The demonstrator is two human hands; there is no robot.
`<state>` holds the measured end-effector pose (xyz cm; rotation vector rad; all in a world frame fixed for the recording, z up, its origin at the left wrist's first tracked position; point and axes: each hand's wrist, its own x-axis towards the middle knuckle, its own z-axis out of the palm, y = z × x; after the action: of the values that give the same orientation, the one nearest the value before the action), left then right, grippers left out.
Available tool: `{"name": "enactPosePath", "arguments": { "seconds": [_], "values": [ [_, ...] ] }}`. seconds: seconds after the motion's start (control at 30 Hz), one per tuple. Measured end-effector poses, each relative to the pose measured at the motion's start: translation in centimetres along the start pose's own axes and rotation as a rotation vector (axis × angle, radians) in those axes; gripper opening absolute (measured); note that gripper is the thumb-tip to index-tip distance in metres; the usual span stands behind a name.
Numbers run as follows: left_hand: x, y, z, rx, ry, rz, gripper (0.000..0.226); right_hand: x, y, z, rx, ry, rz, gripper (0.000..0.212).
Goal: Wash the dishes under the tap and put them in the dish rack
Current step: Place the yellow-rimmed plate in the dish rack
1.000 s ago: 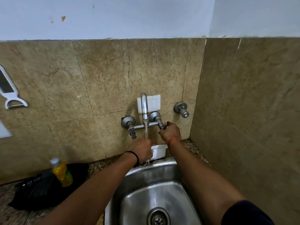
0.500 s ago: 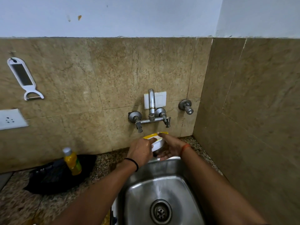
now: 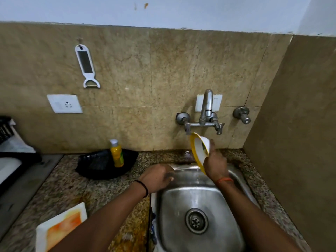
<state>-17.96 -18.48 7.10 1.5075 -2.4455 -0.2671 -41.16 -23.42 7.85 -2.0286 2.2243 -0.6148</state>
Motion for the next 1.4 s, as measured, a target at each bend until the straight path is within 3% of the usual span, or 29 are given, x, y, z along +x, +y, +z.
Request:
{"name": "enactPosePath", "arguments": {
  "seconds": [0.17,0.43,0.67,0.9,1.0,1.13,1.23,1.4],
  "values": [
    [-1.1,-1.1,-1.3,-0.009,-0.018,-0.003,0.022,-2.5,0.6,-0.8,0.022,0.162,-0.080,0.078],
    [-0.5,-2.0,-3.9,-0.053,0.038,0.055,0.024,-5.8,-1.4,-2.7,0.105,0.193,-0.167,0.074],
    [-3.9,-6.1,-7.1,-0.170,0.132,-0.057,0.022,-7.1,-7.0,-2.1,0.194,0.145,-0.469,0.074],
    [-12.4,-14.8,-14.0,-0.168,0.282,-0.302,0.021,-5.8,-20.4,0.9,0.344,0.087,-0.742,0.066],
    [-17.2,-19.0,-17.7,-0.128,0.388,-0.443,0.019,-5.5,-27.8,2.1,0.403,0.059,-0.868,0.073],
    [-25.8,-24.8,-23.3,0.075,0.554,-0.633,0.027,-6.5,-39.0,3.3,0.504,0.023,-0.947,0.069],
    [-31.4,-28.3,-26.5,0.147,0.608,-0.684,0.020,-7.8,-46.9,3.7,0.548,0.082,-1.057,0.063],
    [-37.2,-34.4,-28.8,0.287,0.511,-0.830,0.029,-9.2,-57.5,4.2,0.548,0.093,-1.190,0.063]
  ]
}}
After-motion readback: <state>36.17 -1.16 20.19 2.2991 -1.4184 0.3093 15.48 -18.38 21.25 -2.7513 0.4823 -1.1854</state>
